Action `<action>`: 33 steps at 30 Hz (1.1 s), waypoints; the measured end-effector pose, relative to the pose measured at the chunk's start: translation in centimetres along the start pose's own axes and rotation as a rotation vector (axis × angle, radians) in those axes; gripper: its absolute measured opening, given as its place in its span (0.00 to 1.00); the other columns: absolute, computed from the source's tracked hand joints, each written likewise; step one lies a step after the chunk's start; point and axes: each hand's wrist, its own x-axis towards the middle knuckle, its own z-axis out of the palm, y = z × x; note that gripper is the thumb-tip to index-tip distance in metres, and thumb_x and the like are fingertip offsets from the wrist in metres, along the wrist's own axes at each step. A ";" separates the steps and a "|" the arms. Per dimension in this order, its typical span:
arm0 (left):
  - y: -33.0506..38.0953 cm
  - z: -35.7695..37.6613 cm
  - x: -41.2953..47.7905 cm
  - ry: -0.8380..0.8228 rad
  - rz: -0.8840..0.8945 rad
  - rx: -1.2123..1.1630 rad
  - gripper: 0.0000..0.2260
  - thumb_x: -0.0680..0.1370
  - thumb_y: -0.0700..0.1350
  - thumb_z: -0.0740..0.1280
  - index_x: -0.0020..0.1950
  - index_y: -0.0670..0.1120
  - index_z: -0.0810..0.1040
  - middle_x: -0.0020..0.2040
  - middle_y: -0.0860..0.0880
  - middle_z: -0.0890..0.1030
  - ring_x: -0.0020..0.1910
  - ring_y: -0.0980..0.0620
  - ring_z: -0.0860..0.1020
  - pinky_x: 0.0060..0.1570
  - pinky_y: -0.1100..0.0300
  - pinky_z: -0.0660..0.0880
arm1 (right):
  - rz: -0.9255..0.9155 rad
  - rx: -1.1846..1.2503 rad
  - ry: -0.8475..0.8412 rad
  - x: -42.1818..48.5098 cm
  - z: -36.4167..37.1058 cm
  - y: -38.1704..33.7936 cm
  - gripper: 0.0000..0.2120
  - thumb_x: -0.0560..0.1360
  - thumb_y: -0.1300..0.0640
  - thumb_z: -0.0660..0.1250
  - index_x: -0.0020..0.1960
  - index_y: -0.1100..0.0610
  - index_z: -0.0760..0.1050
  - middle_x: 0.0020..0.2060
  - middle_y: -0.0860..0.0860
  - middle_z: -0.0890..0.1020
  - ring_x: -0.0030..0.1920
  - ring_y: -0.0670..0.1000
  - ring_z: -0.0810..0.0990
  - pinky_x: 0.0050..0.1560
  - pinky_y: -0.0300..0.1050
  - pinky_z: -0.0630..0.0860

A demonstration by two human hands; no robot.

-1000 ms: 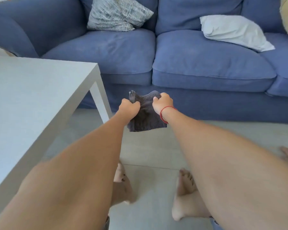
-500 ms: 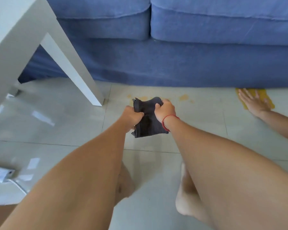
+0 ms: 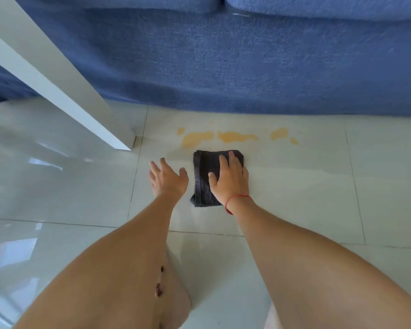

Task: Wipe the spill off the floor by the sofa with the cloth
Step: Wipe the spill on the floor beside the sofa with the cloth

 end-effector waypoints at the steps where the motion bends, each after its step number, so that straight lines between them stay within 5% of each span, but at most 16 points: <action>1: -0.4 0.1 0.7 0.023 -0.001 0.037 0.32 0.80 0.53 0.60 0.79 0.45 0.52 0.80 0.41 0.46 0.79 0.42 0.47 0.75 0.44 0.56 | -0.046 -0.032 -0.027 0.1 0.8 -0.1 0.30 0.78 0.46 0.57 0.77 0.55 0.54 0.78 0.57 0.50 0.77 0.57 0.51 0.76 0.57 0.50; 6: -2.0 1.0 3.2 0.071 -0.038 0.131 0.36 0.79 0.60 0.56 0.80 0.51 0.42 0.79 0.42 0.36 0.78 0.43 0.37 0.75 0.46 0.40 | -0.114 -0.084 -0.081 0.6 4.3 -0.2 0.37 0.76 0.36 0.55 0.78 0.48 0.43 0.78 0.56 0.40 0.78 0.58 0.39 0.75 0.60 0.38; 10: -3.6 1.8 4.0 0.012 -0.033 0.165 0.37 0.77 0.68 0.50 0.78 0.58 0.35 0.78 0.46 0.31 0.77 0.45 0.32 0.74 0.46 0.34 | -0.163 -0.094 0.093 0.7 5.7 1.4 0.32 0.75 0.41 0.52 0.77 0.48 0.55 0.78 0.55 0.53 0.78 0.58 0.51 0.76 0.58 0.45; 20: -4.2 0.9 4.7 -0.163 -0.008 0.199 0.33 0.79 0.66 0.46 0.76 0.59 0.30 0.75 0.47 0.25 0.75 0.45 0.27 0.73 0.46 0.31 | -0.073 -0.155 0.143 4.6 5.5 -0.4 0.28 0.79 0.43 0.46 0.77 0.49 0.52 0.78 0.54 0.52 0.78 0.58 0.50 0.75 0.62 0.43; 26: -4.4 0.3 5.0 -0.208 -0.022 0.224 0.30 0.79 0.63 0.44 0.78 0.59 0.34 0.78 0.46 0.30 0.77 0.44 0.31 0.75 0.45 0.34 | -0.198 -0.175 0.060 5.9 5.9 -3.4 0.27 0.81 0.44 0.47 0.78 0.49 0.50 0.79 0.48 0.49 0.78 0.58 0.45 0.74 0.63 0.39; 33: -4.8 -0.3 4.9 -0.002 -0.026 0.222 0.32 0.80 0.63 0.46 0.78 0.56 0.33 0.78 0.45 0.31 0.77 0.47 0.30 0.71 0.42 0.29 | -0.361 -0.245 0.035 1.3 5.4 2.5 0.25 0.80 0.45 0.49 0.75 0.50 0.61 0.76 0.48 0.63 0.76 0.56 0.59 0.74 0.55 0.46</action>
